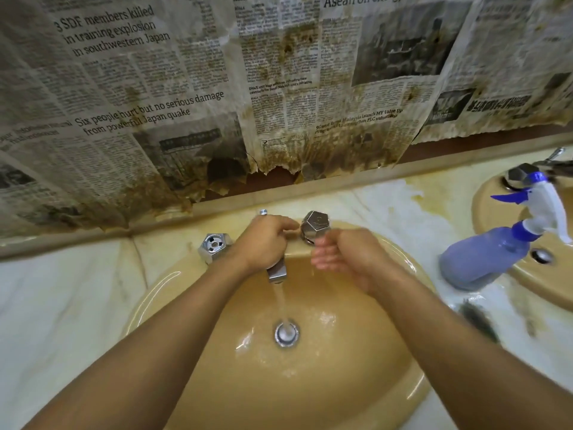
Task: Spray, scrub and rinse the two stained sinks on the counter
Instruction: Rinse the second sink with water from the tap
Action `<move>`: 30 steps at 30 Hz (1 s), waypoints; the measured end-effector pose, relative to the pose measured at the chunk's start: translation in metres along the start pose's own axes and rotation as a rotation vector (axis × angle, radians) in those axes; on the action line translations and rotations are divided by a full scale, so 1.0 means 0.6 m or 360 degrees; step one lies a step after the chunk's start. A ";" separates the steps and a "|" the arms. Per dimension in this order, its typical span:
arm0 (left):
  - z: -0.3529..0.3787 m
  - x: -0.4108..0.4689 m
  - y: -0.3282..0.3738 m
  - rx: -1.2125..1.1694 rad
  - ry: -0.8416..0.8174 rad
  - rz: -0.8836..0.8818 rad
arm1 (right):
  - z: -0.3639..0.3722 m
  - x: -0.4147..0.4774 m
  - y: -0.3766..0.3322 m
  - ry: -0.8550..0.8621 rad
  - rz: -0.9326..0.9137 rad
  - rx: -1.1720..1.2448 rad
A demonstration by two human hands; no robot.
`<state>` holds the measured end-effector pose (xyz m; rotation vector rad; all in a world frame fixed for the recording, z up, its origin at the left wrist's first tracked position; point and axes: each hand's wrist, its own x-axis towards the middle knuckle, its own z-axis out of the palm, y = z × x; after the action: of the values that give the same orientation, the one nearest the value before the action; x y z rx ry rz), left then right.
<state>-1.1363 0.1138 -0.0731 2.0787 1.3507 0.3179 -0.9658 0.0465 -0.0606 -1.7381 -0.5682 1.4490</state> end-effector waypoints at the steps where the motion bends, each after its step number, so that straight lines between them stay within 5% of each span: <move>1: -0.001 -0.016 -0.010 -0.0077 0.0144 -0.0008 | 0.012 -0.006 0.026 -0.0049 0.0109 0.0103; 4: -0.003 -0.064 -0.057 -0.0348 0.0564 0.0003 | 0.053 -0.018 0.079 -0.0282 0.0511 0.0598; 7: -0.002 -0.096 -0.084 -0.0376 0.0554 0.0081 | 0.086 -0.019 0.092 -0.0396 0.0726 0.1030; 13: -0.021 -0.102 -0.082 -0.0336 0.0431 0.0132 | 0.076 -0.036 0.082 -0.0369 0.0770 0.0872; 17: -0.046 -0.105 -0.077 0.0096 0.0388 0.0262 | 0.043 -0.055 0.028 -0.0262 0.0592 0.0703; 20: -0.071 -0.065 -0.083 0.0337 0.0227 0.0077 | 0.047 -0.066 -0.052 -0.0261 0.0235 0.0667; 24: -0.092 0.019 -0.089 0.0285 -0.0413 -0.0131 | 0.098 -0.070 -0.123 -0.0318 -0.0143 0.0078; 27: -0.096 0.061 -0.095 0.0337 -0.0712 -0.0152 | 0.110 -0.062 -0.104 -0.0130 -0.0259 -0.0196; 30: -0.101 0.071 -0.119 0.0111 -0.0768 -0.0193 | 0.097 -0.060 -0.029 0.0121 -0.0157 0.0056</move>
<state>-1.2008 0.1937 -0.0763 1.9494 1.1914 -0.2727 -1.0280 0.0460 -0.0270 -1.7061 -0.5764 1.3112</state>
